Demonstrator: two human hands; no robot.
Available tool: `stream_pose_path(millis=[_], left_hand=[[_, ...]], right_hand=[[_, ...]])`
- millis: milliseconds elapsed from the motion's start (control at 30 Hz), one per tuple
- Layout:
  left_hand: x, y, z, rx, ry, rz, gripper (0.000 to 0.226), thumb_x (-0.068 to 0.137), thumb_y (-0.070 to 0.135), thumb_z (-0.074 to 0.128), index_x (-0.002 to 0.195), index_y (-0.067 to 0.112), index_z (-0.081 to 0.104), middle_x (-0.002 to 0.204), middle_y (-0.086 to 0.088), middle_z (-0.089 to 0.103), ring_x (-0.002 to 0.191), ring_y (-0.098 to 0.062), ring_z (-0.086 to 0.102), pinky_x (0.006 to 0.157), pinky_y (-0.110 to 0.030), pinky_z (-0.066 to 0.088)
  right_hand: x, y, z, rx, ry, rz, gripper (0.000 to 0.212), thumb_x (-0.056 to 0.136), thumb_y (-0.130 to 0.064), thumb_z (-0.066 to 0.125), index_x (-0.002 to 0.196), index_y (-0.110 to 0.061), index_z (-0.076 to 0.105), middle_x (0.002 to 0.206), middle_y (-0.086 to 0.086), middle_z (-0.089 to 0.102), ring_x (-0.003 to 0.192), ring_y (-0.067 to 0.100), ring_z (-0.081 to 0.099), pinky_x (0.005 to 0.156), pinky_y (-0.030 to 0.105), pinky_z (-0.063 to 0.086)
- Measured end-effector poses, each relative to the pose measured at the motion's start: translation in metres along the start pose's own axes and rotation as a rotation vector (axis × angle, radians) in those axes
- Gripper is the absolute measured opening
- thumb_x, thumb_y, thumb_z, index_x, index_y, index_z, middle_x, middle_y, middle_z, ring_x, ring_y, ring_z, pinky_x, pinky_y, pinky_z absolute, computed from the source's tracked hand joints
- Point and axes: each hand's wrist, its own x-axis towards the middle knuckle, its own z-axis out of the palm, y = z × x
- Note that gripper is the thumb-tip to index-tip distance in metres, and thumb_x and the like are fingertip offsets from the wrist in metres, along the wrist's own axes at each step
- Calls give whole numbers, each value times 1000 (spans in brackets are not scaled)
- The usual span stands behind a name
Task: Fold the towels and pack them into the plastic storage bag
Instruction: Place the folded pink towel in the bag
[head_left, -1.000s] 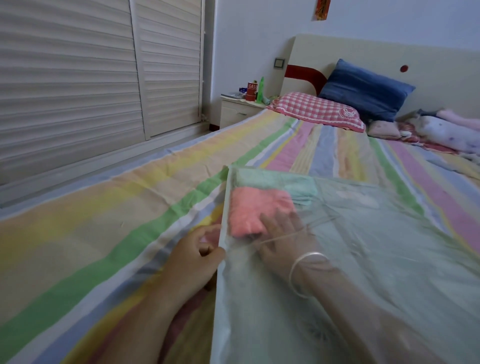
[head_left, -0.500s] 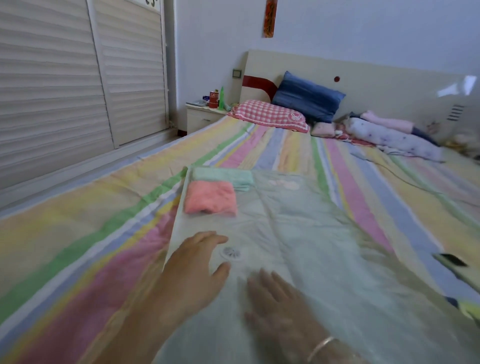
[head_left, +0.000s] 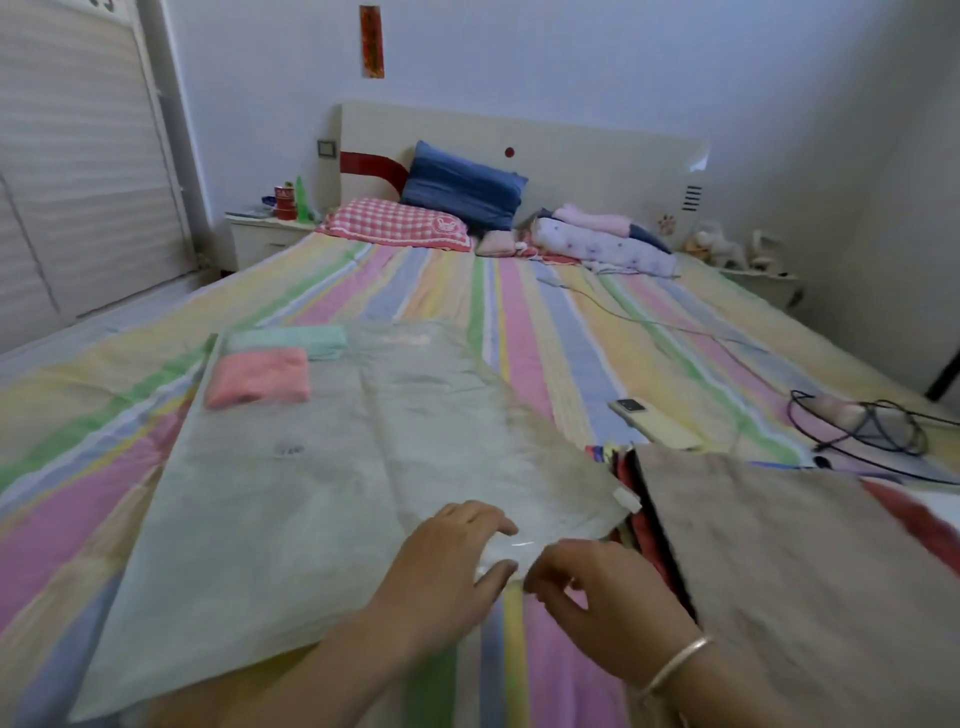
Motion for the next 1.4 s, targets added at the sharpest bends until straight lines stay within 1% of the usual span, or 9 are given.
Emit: stream_pose_path(millis=[67,167,400,633,833,1000,1100,1267,1400], left_hand=[[6,17,14,-26,-20,21,31,94,39,54,124,33,55,128,19,53,120,-1,46,100,-17,35],[13,47,32,-73,-45,82,30,91,38,53,120,32,58,120,16,58,114,-3,51,95,-22,40],[14,117,67,-104,-72,394,31,78,44,62,105,31,65,109,14,64,106,-5,54,91,-29,45],[10,131,92,114,-164,605,43,65,47,66,100,25,61,100,9,64,93,-14,57,80,-30,45],[9,130,86,-44,-142,495,25,80,45,59,99,29,61,91,10,67,86,-11,60,78,-27,46],[14,124,80,-289,-240,361,20,83,41,67,101,32,64,105,17,71,95,1,66,82,-30,53],[17,123,79,-366,-189,307,13,87,32,66,94,24,73,96,16,73,89,0,67,80,-28,53],[27,135,74,-566,17,157,16,92,27,55,83,20,66,76,5,66,75,-16,63,72,-37,51],[45,147,62,-674,118,133,20,97,24,51,80,21,60,62,10,57,59,-4,52,59,-22,41]], right_hand=[[-24,39,-14,-3,238,149,19,80,-40,47,79,-31,64,72,-21,57,67,1,51,57,25,47],[-59,52,-25,-53,223,198,4,81,-36,61,79,-33,59,72,-27,43,70,-1,42,57,21,42],[-127,95,-64,-138,-9,372,21,86,-53,56,85,-32,55,87,-15,56,81,2,50,73,18,45],[-161,120,-61,-132,-113,146,47,61,-71,56,93,-38,51,97,-23,43,91,-1,39,69,15,37],[-173,125,-49,-86,53,82,32,69,-62,58,87,-37,58,94,-23,51,87,2,46,63,20,43],[-174,133,-48,80,114,93,41,79,-70,48,87,-36,70,93,-26,60,93,-2,51,72,23,49],[-174,134,-48,67,182,94,43,83,-69,43,85,-34,69,90,-25,61,89,-1,53,68,28,51],[-178,126,-53,-149,350,181,21,80,-46,57,90,-28,59,85,-16,56,76,10,53,60,25,45],[-188,154,-66,-222,496,435,28,73,-8,73,96,-22,65,89,-6,67,81,21,63,66,33,49]])
